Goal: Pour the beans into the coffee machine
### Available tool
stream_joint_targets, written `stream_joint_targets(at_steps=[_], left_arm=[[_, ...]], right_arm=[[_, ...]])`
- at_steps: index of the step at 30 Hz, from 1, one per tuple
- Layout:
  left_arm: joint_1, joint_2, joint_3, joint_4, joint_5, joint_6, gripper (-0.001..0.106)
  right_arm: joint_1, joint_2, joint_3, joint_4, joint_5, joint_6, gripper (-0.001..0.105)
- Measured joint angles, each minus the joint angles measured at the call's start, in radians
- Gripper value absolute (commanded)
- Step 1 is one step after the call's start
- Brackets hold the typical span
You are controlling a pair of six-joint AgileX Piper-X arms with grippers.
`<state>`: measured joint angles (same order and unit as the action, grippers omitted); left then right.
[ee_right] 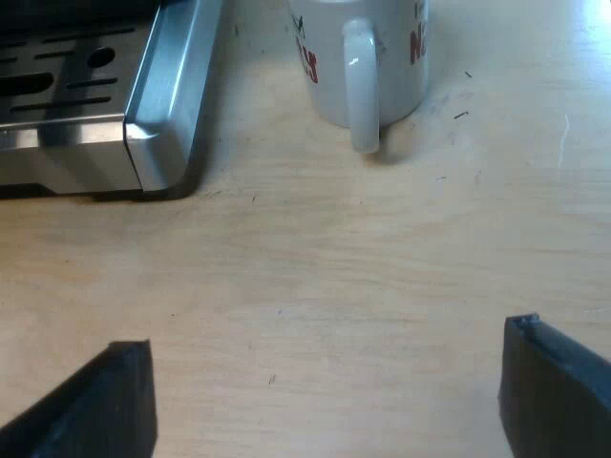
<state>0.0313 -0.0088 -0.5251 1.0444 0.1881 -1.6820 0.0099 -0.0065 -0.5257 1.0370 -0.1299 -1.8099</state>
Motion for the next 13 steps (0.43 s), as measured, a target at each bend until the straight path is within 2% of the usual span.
stream_joint_targets(at_steps=[3,13], left_arm=[[0.0,0.0,0.0,0.0,0.0,0.02,0.07],[0.0,0.0,0.002,-0.005,0.0,0.02,0.07]], right_arm=[[0.0,0.0,0.0,0.0,0.0,0.0,0.079],[0.0,0.0,0.0,0.0,0.0,0.0,0.079]])
